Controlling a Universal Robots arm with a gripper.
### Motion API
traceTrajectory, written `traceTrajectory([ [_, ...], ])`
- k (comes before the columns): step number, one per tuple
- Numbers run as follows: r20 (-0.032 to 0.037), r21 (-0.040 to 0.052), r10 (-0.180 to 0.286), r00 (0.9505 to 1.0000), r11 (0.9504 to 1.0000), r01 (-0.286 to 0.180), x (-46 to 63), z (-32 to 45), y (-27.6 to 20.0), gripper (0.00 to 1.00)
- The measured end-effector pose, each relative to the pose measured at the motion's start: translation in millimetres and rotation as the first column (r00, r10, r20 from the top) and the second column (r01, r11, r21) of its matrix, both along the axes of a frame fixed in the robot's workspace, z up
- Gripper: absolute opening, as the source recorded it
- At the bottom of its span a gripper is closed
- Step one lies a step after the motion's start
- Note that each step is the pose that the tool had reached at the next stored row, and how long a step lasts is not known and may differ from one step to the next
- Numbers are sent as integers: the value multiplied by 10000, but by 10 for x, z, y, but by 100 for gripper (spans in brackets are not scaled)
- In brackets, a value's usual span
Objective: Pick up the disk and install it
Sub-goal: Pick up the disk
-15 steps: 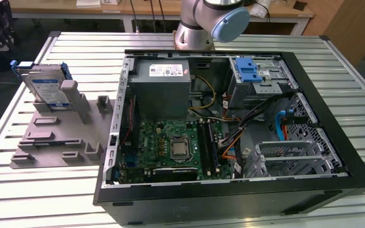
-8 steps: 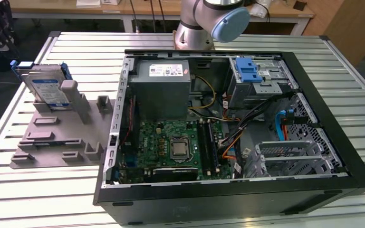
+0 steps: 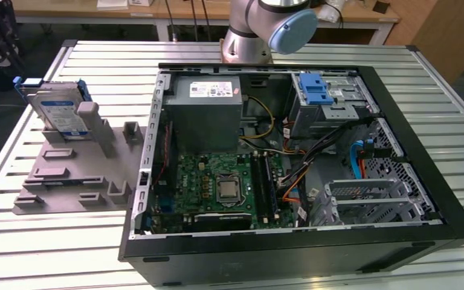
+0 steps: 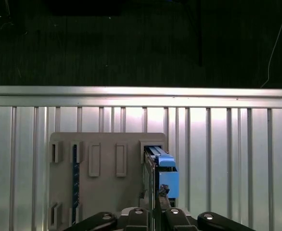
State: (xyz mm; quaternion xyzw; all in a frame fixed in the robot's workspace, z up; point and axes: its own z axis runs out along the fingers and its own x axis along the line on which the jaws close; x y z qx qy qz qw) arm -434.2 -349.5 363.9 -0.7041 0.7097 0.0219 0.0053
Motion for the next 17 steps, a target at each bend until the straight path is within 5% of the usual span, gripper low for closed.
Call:
traceTrajectory([
  [12,0,-3,0,10000,10000,0,0,0,0,64],
  [17,0,-3,-2,10000,10000,2,0,0,0,64],
])
